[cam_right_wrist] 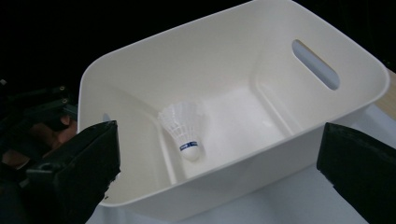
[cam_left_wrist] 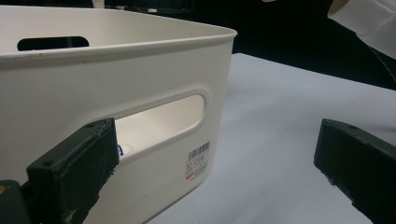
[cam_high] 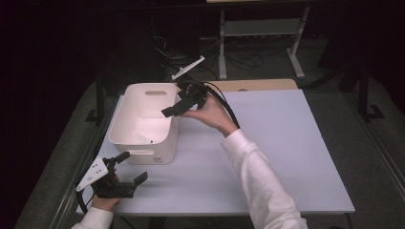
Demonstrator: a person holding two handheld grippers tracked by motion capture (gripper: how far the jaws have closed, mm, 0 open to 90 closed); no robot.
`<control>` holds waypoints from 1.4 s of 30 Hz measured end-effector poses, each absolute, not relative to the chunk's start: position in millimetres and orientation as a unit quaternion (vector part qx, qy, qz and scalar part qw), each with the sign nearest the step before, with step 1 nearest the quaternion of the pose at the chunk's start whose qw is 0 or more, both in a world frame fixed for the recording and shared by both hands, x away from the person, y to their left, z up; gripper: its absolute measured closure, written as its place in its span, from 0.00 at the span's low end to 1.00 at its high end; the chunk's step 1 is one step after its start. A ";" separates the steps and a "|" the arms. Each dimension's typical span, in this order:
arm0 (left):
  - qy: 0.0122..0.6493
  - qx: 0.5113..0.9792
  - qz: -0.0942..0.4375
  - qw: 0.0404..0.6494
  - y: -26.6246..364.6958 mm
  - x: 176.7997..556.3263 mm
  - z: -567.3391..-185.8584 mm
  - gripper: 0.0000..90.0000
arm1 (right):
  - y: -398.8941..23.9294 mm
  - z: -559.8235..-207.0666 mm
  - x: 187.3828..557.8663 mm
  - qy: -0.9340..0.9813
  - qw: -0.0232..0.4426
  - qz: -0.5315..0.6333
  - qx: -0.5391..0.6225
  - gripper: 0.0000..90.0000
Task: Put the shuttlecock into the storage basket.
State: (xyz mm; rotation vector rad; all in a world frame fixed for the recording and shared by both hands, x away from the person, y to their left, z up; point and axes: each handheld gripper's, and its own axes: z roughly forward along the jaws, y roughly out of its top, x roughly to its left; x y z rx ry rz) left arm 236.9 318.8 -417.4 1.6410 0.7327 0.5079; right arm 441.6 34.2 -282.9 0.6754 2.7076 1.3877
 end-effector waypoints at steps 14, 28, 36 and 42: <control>0.311 0.708 0.222 0.594 318.7 237.6 -417.3 0.00 | -0.1 -277.4 435.7 0.850 0.011 0.458 0.261 0.00; 0.313 0.707 0.221 0.595 317.5 238.2 -417.5 0.00 | -28.7 -280.2 433.2 0.842 0.015 0.462 0.277 0.00; 0.313 0.707 0.221 0.594 317.4 238.3 -417.3 0.00 | -40.8 -284.3 432.2 0.844 0.014 0.456 0.281 0.00; 0.315 0.706 0.220 0.595 317.2 238.4 -417.4 0.00 | -48.0 -290.1 430.1 0.845 0.015 0.453 0.285 0.00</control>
